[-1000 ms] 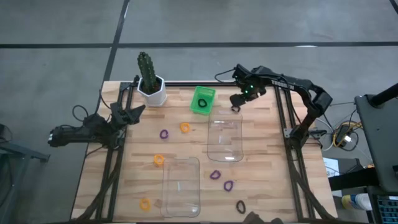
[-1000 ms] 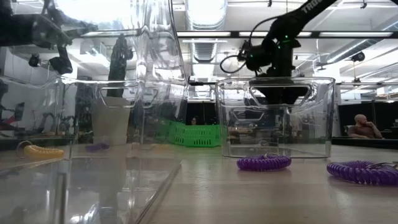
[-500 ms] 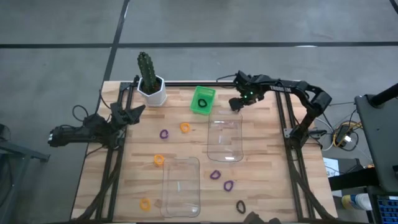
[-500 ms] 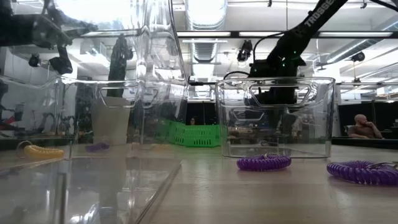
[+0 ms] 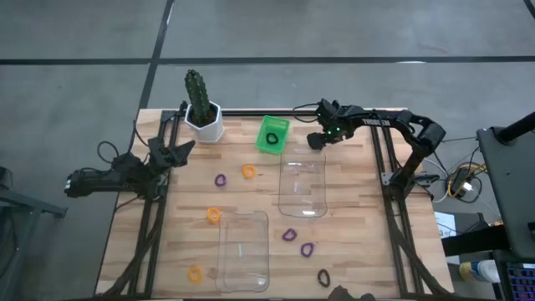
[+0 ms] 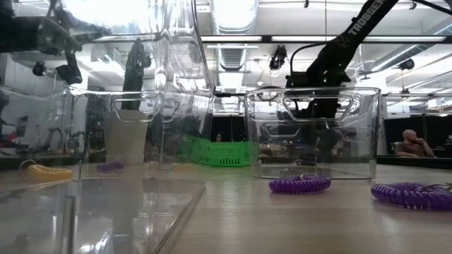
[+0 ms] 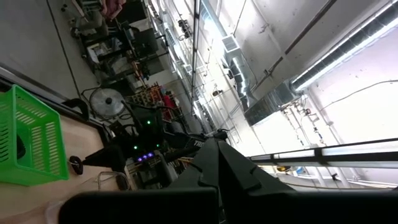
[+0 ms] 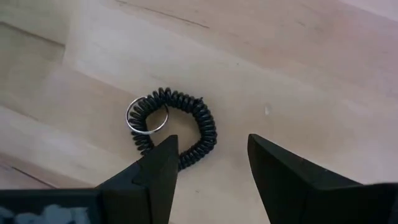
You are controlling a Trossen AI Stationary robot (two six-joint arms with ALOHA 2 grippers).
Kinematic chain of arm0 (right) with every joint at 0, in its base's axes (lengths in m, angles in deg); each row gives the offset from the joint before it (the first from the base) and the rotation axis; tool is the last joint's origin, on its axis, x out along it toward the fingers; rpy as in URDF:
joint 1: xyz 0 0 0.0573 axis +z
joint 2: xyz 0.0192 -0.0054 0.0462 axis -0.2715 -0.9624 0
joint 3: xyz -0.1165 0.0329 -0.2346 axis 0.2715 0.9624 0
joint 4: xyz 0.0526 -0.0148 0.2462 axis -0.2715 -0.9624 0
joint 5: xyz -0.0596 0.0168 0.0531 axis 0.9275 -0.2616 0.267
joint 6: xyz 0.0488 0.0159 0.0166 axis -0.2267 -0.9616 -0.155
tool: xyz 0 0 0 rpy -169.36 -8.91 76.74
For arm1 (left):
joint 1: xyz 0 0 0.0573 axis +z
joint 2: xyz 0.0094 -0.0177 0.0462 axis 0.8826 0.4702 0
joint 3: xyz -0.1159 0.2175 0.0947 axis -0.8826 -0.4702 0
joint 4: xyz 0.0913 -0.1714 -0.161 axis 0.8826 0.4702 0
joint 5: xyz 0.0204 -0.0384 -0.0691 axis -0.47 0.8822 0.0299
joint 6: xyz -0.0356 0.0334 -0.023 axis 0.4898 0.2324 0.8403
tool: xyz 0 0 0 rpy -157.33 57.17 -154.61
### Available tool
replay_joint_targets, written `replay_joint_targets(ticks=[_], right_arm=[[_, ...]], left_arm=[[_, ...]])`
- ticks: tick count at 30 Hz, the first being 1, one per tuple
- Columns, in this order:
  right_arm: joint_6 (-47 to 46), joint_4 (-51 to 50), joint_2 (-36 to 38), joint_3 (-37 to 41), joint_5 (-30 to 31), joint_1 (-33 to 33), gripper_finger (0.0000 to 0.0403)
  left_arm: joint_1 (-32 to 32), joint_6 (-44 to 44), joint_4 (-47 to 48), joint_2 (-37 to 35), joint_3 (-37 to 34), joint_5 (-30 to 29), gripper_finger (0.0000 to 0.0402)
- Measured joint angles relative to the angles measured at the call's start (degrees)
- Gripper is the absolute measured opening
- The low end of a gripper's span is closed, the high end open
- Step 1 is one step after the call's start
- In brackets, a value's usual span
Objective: Sort spring keychains
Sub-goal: Put the top black spring keychain into the green bin
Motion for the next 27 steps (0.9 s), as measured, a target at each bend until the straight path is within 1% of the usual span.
replay_joint_targets(ticks=[2, 9, 11, 14, 19, 20, 27], right_arm=[[-0.6, 0.9, -1.1, -0.1, 0.0, 0.0, 0.0187], [-1.2, -1.5, -4.9, -2.6, 0.1, 0.0, 0.0186], [-1.1, -2.2, -5.0, -3.4, 0.3, 0.0, 0.0178], [-0.3, -1.0, -5.4, -4.6, 1.4, -0.1, 0.0142], [1.6, -0.6, -6.1, -4.9, 1.5, -0.6, 0.0035], [2.0, -0.5, -6.3, -4.9, 1.5, -0.7, 0.0024], [3.1, -3.1, -5.9, -6.1, 1.3, -0.9, 0.0011]], left_arm=[[0.0, 0.0, 0.0, 0.0, 0.0, -0.2, 0.0], [0.0, 1.3, 0.0, 0.0, 0.0, -0.5, 0.0], [0.0, 1.6, -0.1, 0.0, 0.0, -0.5, 0.0], [0.0, 1.7, -0.1, 0.0, 0.0, -0.5, 0.0], [0.0, 1.7, -0.1, 0.0, 0.0, -0.6, 0.0], [0.0, 1.7, -0.1, 0.0, 0.0, -0.6, 0.0], [0.0, 1.7, -0.2, 0.0, 0.0, -0.6, 0.0]])
